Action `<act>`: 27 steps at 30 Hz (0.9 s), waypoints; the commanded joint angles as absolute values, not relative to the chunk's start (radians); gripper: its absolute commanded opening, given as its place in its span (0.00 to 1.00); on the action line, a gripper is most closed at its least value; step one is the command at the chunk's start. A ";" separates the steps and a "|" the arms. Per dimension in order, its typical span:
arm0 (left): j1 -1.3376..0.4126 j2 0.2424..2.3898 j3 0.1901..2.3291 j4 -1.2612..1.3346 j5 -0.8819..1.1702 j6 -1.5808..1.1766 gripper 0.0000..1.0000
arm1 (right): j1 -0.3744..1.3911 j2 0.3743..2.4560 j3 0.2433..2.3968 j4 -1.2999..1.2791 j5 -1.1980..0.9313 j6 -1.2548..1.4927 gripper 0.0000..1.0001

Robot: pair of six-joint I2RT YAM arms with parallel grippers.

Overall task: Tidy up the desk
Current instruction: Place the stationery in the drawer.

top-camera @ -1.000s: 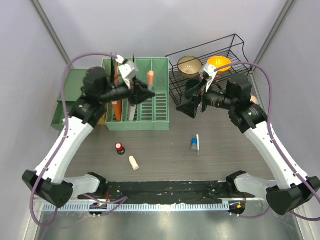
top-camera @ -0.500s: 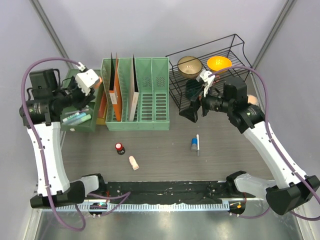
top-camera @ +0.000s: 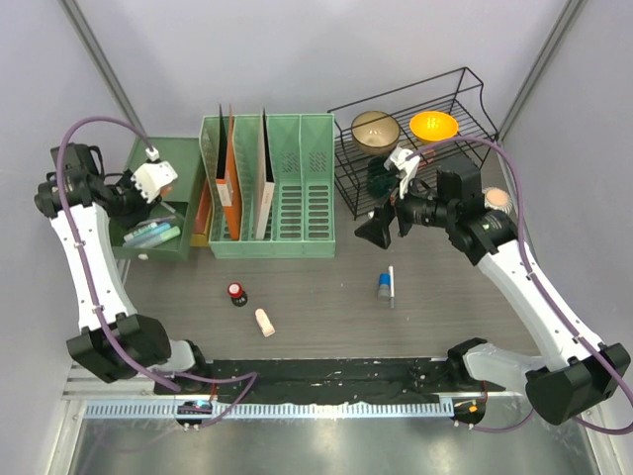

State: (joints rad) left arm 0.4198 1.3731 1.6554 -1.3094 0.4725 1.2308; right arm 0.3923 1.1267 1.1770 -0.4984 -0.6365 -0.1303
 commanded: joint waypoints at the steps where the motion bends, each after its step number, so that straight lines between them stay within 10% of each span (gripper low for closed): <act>1: 0.425 1.403 1.641 -1.270 0.436 1.299 0.00 | 0.391 1.115 1.164 -0.477 -0.637 -0.147 0.98; 24: 0.425 1.446 1.463 -1.158 0.255 1.396 0.00 | 0.391 1.126 1.181 -0.505 -0.604 -0.144 0.98; 27: 0.425 1.457 1.477 -1.144 0.247 1.391 0.12 | 0.391 1.118 1.177 -0.506 -0.604 -0.149 0.98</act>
